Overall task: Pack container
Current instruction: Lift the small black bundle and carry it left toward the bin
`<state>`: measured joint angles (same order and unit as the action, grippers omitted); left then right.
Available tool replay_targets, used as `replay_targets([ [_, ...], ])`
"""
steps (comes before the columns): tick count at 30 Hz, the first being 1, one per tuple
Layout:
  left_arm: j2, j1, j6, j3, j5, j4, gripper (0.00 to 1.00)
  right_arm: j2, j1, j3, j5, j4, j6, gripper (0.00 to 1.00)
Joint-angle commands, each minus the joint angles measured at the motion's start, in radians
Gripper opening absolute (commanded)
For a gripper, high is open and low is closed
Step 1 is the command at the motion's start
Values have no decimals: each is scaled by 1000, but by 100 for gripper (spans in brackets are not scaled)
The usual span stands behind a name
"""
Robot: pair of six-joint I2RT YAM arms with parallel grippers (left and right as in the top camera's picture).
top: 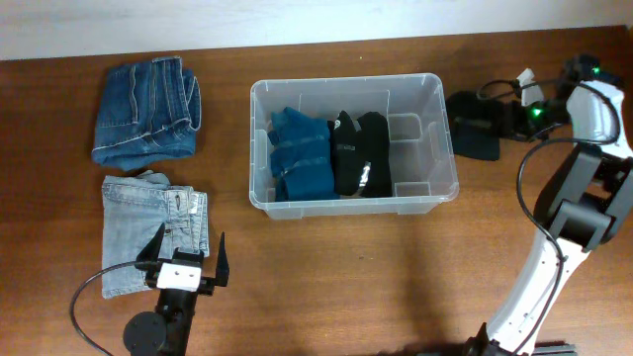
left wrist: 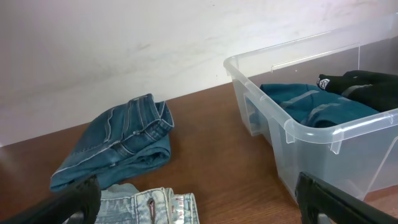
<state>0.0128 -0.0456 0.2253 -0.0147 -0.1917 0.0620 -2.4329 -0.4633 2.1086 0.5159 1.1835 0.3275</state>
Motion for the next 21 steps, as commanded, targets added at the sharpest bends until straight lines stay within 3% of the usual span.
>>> replay_targets([
  [1, -7, -1, 15, 6, -11, 0, 99, 7, -41, 110, 113, 57, -34, 6],
  [16, -7, -1, 16, 6, -11, 0, 99, 103, -67, 578, 473, 517, -30, 4],
  [21, -7, -1, 16, 6, -11, 0, 99, 204, -29, 600, 457, 515, -101, 4],
])
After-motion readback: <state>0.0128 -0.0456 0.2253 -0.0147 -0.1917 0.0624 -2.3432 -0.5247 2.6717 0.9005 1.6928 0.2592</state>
